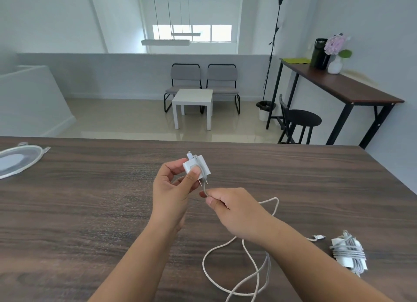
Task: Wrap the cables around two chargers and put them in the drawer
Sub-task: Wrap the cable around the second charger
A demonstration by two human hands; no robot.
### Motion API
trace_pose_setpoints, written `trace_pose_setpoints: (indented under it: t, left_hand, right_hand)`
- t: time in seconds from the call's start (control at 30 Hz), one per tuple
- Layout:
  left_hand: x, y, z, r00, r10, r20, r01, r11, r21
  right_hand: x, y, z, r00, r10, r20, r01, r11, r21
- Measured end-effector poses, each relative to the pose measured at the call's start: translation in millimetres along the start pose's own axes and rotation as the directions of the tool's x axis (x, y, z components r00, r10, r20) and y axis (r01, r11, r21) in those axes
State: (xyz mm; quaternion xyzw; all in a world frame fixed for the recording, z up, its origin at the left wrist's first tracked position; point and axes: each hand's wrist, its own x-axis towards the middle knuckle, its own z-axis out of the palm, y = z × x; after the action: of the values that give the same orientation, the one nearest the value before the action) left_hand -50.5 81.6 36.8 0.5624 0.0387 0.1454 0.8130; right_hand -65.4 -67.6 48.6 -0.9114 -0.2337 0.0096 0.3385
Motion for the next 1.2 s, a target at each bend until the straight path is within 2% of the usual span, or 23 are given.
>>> trace_pose_setpoints:
  t: [0.13, 0.3, 0.47, 0.7, 0.8, 0.93, 1.03, 1.2]
  left_hand:
    - [0.5, 1.1, -3.0, 0.999, -0.040, -0.012, 0.039, 0.999, -0.029]
    - [1.0, 9.1, 0.1, 0.987, -0.157, 0.036, 0.161, 0.948, -0.275]
    - [-1.0, 5.5, 2.3, 0.978, -0.206, 0.041, 0.209, 0.932, -0.296]
    - [0.8, 3.0, -1.4, 0.994, -0.098, 0.038, 0.100, 0.994, -0.054]
    - [-1.4, 0.0, -1.9, 0.999, -0.027, 0.039, 0.022, 0.990, 0.140]
    - [-6.2, -0.5, -2.6, 0.996, 0.049, 0.069, -0.069, 0.939, 0.337]
    - [-9.8, 2.8, -4.3, 0.982, 0.132, 0.135, -0.181, 0.853, 0.490]
    - [-7.8, 11.7, -13.7, 0.932, 0.217, 0.292, -0.349, 0.760, 0.549]
  right_hand:
    - [3.4, 1.9, -2.3, 0.998, 0.023, 0.056, -0.019, 0.998, -0.058]
    - [6.7, 7.8, 4.8, 0.994, 0.099, 0.054, -0.097, 0.995, -0.037]
    - [3.3, 3.2, 8.1, 0.995, 0.057, 0.081, -0.051, 0.996, -0.073]
    - [0.2, 2.0, -17.6, 0.998, -0.026, 0.063, 0.036, 0.986, -0.161]
    - [2.4, 0.5, -23.4, 0.997, -0.055, 0.061, 0.067, 0.974, -0.215]
    - [4.9, 0.0, -29.6, 0.992, -0.076, 0.097, 0.101, 0.954, -0.282]
    - [10.2, 0.8, -42.6, 0.992, -0.092, 0.082, 0.114, 0.940, -0.321]
    - [23.7, -1.0, -65.2, 0.988, -0.150, 0.041, 0.155, 0.924, -0.350]
